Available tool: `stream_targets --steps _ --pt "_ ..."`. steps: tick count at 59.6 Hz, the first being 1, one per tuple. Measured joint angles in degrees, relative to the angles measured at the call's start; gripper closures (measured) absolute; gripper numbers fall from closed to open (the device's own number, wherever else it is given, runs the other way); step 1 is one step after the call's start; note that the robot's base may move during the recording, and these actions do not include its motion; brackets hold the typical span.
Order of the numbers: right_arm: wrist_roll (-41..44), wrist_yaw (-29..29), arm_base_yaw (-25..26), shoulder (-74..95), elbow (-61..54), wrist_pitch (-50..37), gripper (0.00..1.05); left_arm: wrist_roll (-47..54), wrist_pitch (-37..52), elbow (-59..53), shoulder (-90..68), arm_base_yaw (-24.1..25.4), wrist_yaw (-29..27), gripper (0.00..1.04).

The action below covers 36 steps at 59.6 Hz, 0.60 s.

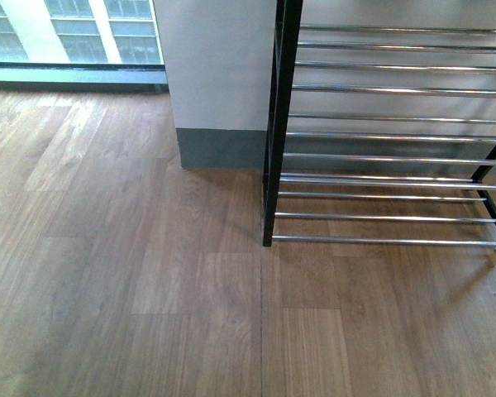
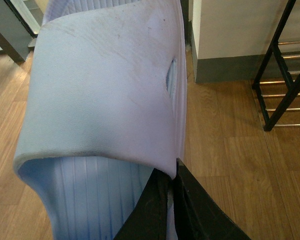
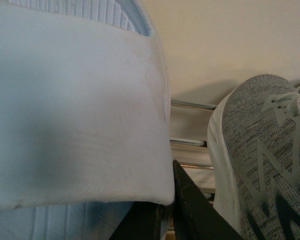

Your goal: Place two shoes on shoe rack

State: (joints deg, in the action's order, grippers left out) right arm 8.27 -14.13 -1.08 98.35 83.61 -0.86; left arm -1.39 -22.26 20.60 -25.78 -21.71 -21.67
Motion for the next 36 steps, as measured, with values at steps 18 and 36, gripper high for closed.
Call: stream_targets --steps 18,36 --pt "-2.78 5.95 -1.84 -10.64 -10.08 -3.67 1.03 0.00 0.00 0.00 0.00 0.00 0.02 1.03" --pt "-4.83 7.58 -4.68 -20.68 -23.30 -5.22 1.03 0.00 0.00 0.00 0.02 0.00 0.02 1.03"
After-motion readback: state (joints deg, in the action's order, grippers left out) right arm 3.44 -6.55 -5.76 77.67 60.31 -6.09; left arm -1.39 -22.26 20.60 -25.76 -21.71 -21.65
